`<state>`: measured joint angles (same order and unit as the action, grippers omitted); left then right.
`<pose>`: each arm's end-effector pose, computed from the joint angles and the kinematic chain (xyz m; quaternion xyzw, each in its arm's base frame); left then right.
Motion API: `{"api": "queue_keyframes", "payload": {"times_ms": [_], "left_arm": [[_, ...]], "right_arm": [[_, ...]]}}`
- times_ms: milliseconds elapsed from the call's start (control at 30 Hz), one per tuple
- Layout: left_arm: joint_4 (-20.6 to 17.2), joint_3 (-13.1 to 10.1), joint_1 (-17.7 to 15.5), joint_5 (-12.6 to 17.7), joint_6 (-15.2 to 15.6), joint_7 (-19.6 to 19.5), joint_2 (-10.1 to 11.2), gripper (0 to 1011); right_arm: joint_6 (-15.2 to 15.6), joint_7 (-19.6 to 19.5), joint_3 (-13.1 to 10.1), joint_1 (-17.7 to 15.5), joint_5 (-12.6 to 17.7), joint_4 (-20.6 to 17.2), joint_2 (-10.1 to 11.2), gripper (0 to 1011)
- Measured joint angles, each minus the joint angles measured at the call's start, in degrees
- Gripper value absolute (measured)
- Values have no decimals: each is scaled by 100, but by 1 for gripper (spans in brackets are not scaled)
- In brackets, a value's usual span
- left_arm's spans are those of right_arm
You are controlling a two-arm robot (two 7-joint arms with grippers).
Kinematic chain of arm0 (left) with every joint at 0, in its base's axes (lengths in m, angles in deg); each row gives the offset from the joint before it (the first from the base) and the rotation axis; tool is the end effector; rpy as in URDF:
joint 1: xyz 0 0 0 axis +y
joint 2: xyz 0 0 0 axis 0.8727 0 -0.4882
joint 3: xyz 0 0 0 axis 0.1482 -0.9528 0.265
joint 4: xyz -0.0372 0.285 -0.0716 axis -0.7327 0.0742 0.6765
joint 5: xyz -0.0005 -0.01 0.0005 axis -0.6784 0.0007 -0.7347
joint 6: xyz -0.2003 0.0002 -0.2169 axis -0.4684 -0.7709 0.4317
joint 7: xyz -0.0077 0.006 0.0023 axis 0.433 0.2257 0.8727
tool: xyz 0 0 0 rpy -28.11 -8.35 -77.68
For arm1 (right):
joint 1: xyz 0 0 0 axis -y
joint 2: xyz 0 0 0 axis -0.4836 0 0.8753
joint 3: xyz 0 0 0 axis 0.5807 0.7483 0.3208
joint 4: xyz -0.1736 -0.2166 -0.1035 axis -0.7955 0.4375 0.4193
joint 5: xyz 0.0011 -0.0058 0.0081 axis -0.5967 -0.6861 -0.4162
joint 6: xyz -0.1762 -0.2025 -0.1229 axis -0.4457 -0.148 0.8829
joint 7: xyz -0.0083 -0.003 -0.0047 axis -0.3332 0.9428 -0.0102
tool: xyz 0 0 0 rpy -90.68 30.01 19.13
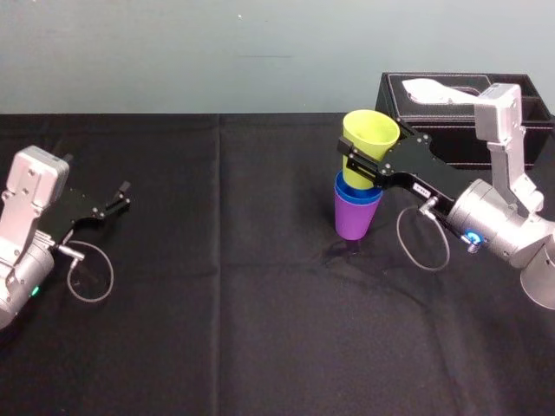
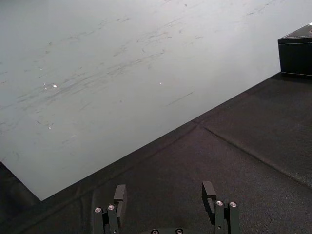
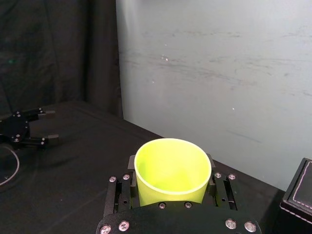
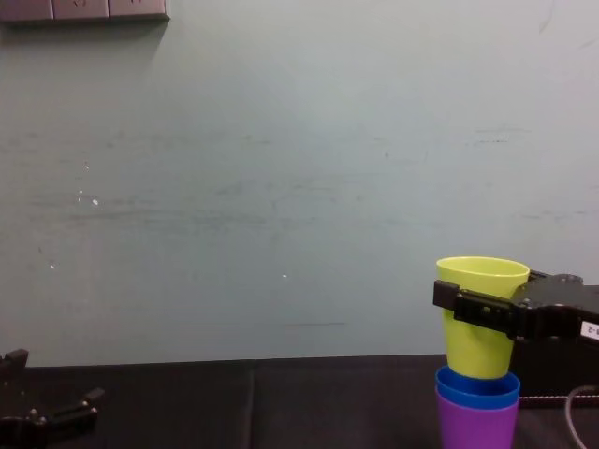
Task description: Stack the three plastic cups sequentially using one hand.
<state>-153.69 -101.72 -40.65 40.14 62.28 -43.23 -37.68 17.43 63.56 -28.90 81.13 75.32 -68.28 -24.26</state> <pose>0.3462 0.0897 -0.3046 0.1415 -0.1325 0.5800 0.7912 0.4017 -0.0644 -0.2707 0.0192 -0.0579 -0.3993 0.9148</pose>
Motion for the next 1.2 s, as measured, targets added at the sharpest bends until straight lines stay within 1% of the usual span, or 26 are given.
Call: {"api": "queue_keyframes", "payload": {"times_ms": [467, 967, 1200], "left_arm": [[0, 0, 0, 0, 0, 0, 0, 1011], [0, 0, 0, 0, 0, 0, 0, 1012], [0, 0, 0, 0, 0, 0, 0, 1011]], "right_arm": [[-74, 31, 25, 20, -110, 240, -88, 747], [-251, 58, 90, -13, -319, 524, -199, 747], [-313, 42, 78, -34, -408, 604, -228, 747]]}}
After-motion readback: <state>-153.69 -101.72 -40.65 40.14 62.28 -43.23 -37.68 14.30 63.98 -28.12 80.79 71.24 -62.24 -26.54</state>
